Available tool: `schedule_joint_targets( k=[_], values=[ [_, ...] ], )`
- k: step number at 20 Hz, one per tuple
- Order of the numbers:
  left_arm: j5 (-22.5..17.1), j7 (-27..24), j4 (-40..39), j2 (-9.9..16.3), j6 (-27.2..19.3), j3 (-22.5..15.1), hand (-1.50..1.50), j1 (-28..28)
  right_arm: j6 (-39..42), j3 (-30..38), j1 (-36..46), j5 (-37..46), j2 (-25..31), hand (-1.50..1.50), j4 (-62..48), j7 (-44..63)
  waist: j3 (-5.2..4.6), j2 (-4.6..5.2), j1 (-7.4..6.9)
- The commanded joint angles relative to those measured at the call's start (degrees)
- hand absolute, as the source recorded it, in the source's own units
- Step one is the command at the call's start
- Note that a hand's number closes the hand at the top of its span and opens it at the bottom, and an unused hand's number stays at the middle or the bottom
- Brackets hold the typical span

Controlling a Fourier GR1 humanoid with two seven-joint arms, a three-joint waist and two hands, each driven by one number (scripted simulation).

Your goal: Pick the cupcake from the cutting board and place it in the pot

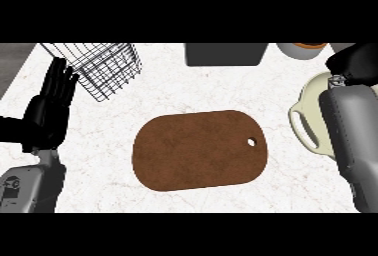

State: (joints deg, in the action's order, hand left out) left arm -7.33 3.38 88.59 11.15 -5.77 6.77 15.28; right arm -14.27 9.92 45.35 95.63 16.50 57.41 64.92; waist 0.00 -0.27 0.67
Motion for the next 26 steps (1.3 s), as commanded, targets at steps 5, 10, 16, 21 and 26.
schedule_joint_targets(
  k=[5, 10, 16, 21, 26],
  values=[
    [-0.62, 1.38, -1.56, 1.12, 0.47, 1.46, 0.00, 2.66, -2.63, 4.94, -15.85, -5.56, 1.25, 1.50, 15.59, -1.89, 0.00, 0.10, 0.33],
    [-0.06, 0.57, 4.63, 0.45, 1.78, -0.15, 0.00, -4.08, -7.21, 9.63, -17.63, -8.36, 4.52, 1.50, 10.17, -6.12, 0.02, 0.23, -0.92],
    [0.62, -1.26, -2.84, -0.61, 0.35, 0.77, 0.00, 3.02, -10.48, 13.32, -19.33, -14.75, 4.58, 1.50, 0.71, -11.49, 0.03, 0.40, -0.59],
    [0.56, 1.35, 2.24, -0.28, 0.40, 0.07, 0.00, -0.38, -11.60, 20.84, -17.78, -31.36, 4.79, -1.50, -1.38, -20.22, 0.09, 0.23, -0.86],
    [1.27, -1.18, -3.76, -0.85, 0.99, -0.13, 0.00, 3.46, -17.02, 20.76, -16.70, -37.91, 5.98, -1.50, -10.59, -34.30, 0.07, 0.54, -0.85]
  ],
)
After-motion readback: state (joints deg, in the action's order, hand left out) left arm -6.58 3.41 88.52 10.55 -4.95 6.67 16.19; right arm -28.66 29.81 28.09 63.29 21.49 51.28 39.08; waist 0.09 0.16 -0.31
